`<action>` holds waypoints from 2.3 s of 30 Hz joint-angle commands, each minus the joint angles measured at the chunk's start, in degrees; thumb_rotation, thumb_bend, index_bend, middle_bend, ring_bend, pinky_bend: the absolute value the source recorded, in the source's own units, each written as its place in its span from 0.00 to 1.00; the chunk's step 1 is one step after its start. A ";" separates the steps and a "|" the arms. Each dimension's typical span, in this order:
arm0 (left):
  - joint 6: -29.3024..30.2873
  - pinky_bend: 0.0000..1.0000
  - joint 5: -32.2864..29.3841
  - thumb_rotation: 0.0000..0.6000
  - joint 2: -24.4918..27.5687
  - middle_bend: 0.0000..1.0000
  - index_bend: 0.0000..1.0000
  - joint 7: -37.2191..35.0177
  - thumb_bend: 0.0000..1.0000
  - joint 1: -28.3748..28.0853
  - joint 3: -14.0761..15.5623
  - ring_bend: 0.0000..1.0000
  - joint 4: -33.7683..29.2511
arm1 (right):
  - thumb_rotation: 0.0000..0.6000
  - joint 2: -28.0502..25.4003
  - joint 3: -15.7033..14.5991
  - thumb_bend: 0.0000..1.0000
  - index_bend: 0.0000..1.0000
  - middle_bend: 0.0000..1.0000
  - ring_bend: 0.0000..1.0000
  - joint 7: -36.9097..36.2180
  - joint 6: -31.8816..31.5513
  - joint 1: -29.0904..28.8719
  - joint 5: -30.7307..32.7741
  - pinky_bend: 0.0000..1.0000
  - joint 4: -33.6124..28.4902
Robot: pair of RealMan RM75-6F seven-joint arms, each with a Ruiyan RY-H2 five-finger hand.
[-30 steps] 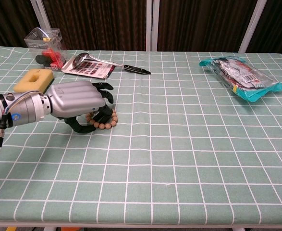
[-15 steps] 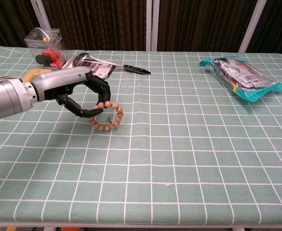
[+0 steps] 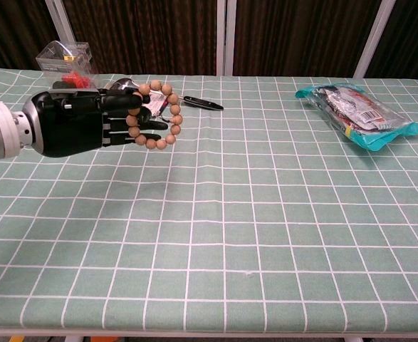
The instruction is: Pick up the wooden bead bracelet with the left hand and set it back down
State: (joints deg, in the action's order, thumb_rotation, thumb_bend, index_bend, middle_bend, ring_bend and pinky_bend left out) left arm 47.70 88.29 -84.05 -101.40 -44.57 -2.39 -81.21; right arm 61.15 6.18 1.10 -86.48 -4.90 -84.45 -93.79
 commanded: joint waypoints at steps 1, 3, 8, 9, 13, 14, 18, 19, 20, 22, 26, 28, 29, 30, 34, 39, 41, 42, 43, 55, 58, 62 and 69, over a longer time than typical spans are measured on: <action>3.14 0.08 4.46 1.00 -0.32 0.55 0.49 -8.44 0.49 0.02 0.68 0.23 2.03 | 1.00 -0.01 0.00 0.15 0.07 0.16 0.00 0.03 -0.06 0.06 0.03 0.00 -0.10; 5.13 0.07 5.20 1.00 -1.36 0.54 0.49 -9.98 0.49 0.19 0.97 0.23 3.53 | 1.00 -0.02 0.00 0.15 0.07 0.16 0.00 0.16 -0.06 0.09 0.10 0.00 -0.19; 7.24 0.07 5.18 0.90 -2.62 0.53 0.48 -12.60 0.44 0.21 1.39 0.23 5.57 | 1.00 -0.10 0.05 0.15 0.07 0.16 0.00 0.29 -0.04 0.11 0.20 0.00 -0.35; 7.02 0.07 4.60 0.85 -2.77 0.53 0.48 -12.31 0.40 0.17 1.38 0.23 5.68 | 1.00 -0.11 0.07 0.15 0.07 0.16 0.00 0.33 -0.04 0.10 0.22 0.00 -0.35; 4.32 0.07 1.68 0.82 -2.30 0.54 0.48 -9.15 0.27 -0.18 1.27 0.23 4.21 | 1.00 -0.28 0.12 0.15 0.07 0.16 0.00 0.49 -0.02 0.02 0.10 0.00 -0.46; 3.57 0.08 0.92 0.84 -2.05 0.55 0.48 -8.24 0.26 -0.24 1.21 0.23 3.63 | 1.00 -0.36 0.16 0.15 0.07 0.16 0.00 0.57 -0.11 0.03 0.04 0.00 -0.49; -1.80 0.10 -6.11 0.94 -0.37 0.57 0.48 -3.74 0.26 -0.39 -0.35 0.23 -0.21 | 1.00 -1.22 0.62 0.15 0.07 0.16 0.00 1.14 -0.90 0.12 -0.08 0.00 -0.86; -2.84 0.11 -7.79 0.97 -0.03 0.57 0.48 -2.57 0.26 -0.40 -0.87 0.23 -1.02 | 1.00 -1.52 0.72 0.15 0.07 0.16 0.00 1.26 -1.04 0.11 -0.17 0.00 -1.04; -3.92 0.11 -9.26 0.99 0.35 0.56 0.48 -1.54 0.26 -0.43 -1.28 0.23 -1.72 | 1.00 -1.82 0.81 0.15 0.07 0.16 0.00 1.33 -1.17 0.10 -0.29 0.00 -1.24; -5.41 0.12 -11.97 1.00 0.82 0.56 0.48 0.92 0.26 -0.27 -2.26 0.23 -2.68 | 1.00 -2.47 0.99 0.15 0.07 0.16 0.00 1.63 -1.50 0.07 -0.60 0.00 -1.59; -7.11 0.12 -14.46 1.00 1.12 0.57 0.48 3.41 0.27 0.37 -3.69 0.23 -3.66 | 1.00 -3.08 1.12 0.15 0.08 0.16 0.00 1.90 -1.78 -0.02 -1.05 0.00 -2.04; -7.44 0.12 -14.88 1.00 1.03 0.58 0.48 4.89 0.27 0.80 -4.25 0.23 -3.79 | 1.00 -3.16 1.12 0.15 0.08 0.16 0.00 1.84 -1.66 -0.12 -1.12 0.00 -2.09; -7.53 0.12 -15.00 1.00 0.97 0.58 0.48 5.72 0.27 0.97 -4.43 0.23 -3.77 | 1.00 -3.15 1.11 0.15 0.08 0.16 0.00 1.80 -1.62 -0.15 -1.15 0.00 -2.07; -7.55 0.12 -15.30 1.00 0.82 0.59 0.48 7.03 0.28 1.21 -4.68 0.24 -3.70 | 1.00 -3.11 1.11 0.15 0.08 0.16 0.00 1.69 -1.54 -0.19 -1.12 0.00 -2.02; -7.50 0.12 -16.93 1.00 0.29 0.62 0.53 11.07 0.35 2.10 -5.73 0.26 -3.87 | 1.00 -3.10 1.07 0.15 0.08 0.16 0.00 1.58 -1.49 -0.23 -1.17 0.00 -1.95; -7.07 0.12 -18.13 1.00 -0.32 0.64 0.56 15.53 0.38 3.35 -7.01 0.27 -4.52 | 1.00 -3.15 1.05 0.15 0.08 0.16 0.00 1.60 -1.66 -0.19 -1.28 0.00 -1.97; -7.02 0.12 -18.11 1.00 -0.48 0.64 0.56 16.75 0.38 3.75 -7.32 0.27 -4.78 | 1.00 -3.12 1.03 0.15 0.08 0.16 0.00 1.54 -1.64 -0.19 -1.24 0.00 -1.92; -6.98 0.12 -18.08 0.99 -0.58 0.64 0.56 17.44 0.38 4.03 -7.52 0.27 -4.95 | 1.00 -3.08 1.01 0.15 0.08 0.16 0.00 1.46 -1.63 -0.18 -1.23 0.00 -1.90; -6.93 0.12 -17.99 0.96 -0.65 0.65 0.56 17.95 0.38 4.21 -7.68 0.27 -5.05 | 1.00 -3.04 0.99 0.15 0.08 0.16 0.00 1.43 -1.62 -0.17 -1.21 0.00 -1.85; -7.75 0.12 -18.50 0.99 -1.29 0.69 0.61 22.93 0.39 6.10 -9.70 0.30 -5.83 | 1.00 -2.82 0.88 0.15 0.09 0.16 0.00 1.49 -1.78 -0.07 -1.26 0.00 -1.80; -8.09 0.12 -18.81 1.00 -1.31 0.71 0.63 23.55 0.40 6.58 -10.24 0.31 -6.14 | 1.00 -2.76 0.78 0.15 0.09 0.16 0.00 1.47 -1.70 -0.06 -1.29 0.00 -1.78; -7.90 0.12 -18.38 1.00 -1.45 0.72 0.65 24.82 0.40 7.24 -10.65 0.32 -6.38 | 1.00 -2.67 0.67 0.15 0.09 0.16 0.00 1.31 -1.60 -0.05 -1.31 0.00 -1.76; -8.12 0.12 -16.94 0.97 -1.48 0.73 0.66 25.39 0.39 8.29 -11.09 0.33 -7.03 | 1.00 -2.61 0.42 0.15 0.09 0.16 0.00 1.34 -1.53 0.09 -1.37 0.00 -1.83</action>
State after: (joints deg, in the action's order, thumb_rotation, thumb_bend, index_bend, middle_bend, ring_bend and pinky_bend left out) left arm 39.60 71.12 -85.51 -76.07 -36.43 -13.44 -88.14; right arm 58.55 6.61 2.43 -88.01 -4.81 -85.81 -95.62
